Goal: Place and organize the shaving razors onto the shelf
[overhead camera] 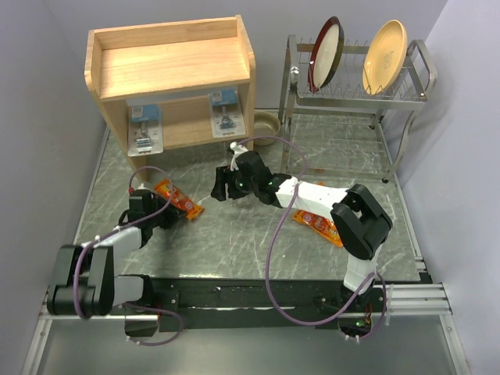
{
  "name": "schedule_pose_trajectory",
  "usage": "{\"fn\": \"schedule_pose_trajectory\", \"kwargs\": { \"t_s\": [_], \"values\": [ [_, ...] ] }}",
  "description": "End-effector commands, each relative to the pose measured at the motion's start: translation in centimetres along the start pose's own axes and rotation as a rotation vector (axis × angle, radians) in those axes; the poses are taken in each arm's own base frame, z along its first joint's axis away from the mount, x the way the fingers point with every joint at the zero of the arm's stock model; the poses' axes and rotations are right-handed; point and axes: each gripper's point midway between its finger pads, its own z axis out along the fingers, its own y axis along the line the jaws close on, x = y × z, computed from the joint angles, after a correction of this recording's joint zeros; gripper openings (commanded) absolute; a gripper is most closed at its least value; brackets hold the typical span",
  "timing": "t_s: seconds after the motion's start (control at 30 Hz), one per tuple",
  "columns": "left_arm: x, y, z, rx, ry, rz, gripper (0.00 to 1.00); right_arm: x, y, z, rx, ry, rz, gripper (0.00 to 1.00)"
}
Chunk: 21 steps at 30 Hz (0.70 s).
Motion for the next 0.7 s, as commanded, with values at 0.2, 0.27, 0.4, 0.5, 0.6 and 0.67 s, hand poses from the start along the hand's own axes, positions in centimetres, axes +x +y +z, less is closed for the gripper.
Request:
{"fn": "schedule_pose_trajectory", "kwargs": {
  "t_s": [0.2, 0.27, 0.4, 0.5, 0.6, 0.67],
  "values": [
    [3.3, -8.7, -7.6, 0.426, 0.185, 0.366, 0.01, -2.4, -1.0, -2.1, 0.028, -0.025, -0.126, 0.73],
    [4.0, -10.0, -9.1, 0.503, 0.226, 0.431, 0.01, -1.9, -1.7, -2.9, 0.045, -0.008, -0.141, 0.73],
    [6.1, -12.4, -12.7, 0.704, 0.377, 0.545, 0.01, -1.1, -3.0, -4.7, 0.061, 0.024, -0.191, 0.74],
    [6.9, -13.4, -14.9, 0.788, 0.427, 0.584, 0.01, -1.4, -3.6, -6.4, 0.072, 0.022, -0.186, 0.74],
    [6.5, -14.8, -16.8, 0.831, 0.396, 0.681, 0.01, -2.0, -2.7, -7.9, 0.029, 0.013, -0.221, 0.74],
    [5.5, -16.5, -18.3, 0.833, 0.339, 0.729, 0.01, -1.8, -2.5, -8.7, 0.010, 0.025, -0.228, 0.74]
  ]
}}
